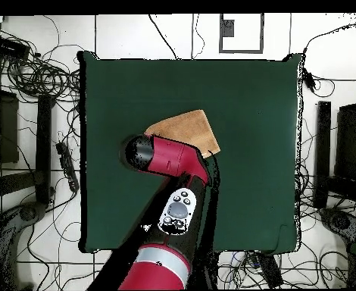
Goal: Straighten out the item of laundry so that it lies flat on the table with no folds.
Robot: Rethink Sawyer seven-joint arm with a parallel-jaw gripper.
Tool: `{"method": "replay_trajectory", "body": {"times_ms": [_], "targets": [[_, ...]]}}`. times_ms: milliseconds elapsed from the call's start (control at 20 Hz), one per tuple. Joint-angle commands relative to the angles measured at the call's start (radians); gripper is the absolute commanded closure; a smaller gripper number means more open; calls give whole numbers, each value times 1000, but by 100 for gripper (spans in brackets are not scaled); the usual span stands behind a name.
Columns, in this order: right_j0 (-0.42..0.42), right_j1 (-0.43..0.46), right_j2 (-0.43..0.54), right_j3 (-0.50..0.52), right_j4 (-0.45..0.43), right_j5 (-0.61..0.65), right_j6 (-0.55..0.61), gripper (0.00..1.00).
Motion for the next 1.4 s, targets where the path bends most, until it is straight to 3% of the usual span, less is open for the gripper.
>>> {"method": "replay_trajectory", "body": {"times_ms": [50, 650, 1400], "targets": [[17, 79, 123, 79, 20, -84, 167, 0], [-24, 65, 162, 108, 13, -103, 121, 0], [-40, 104, 181, 70, -6, -97, 90, 0]]}}
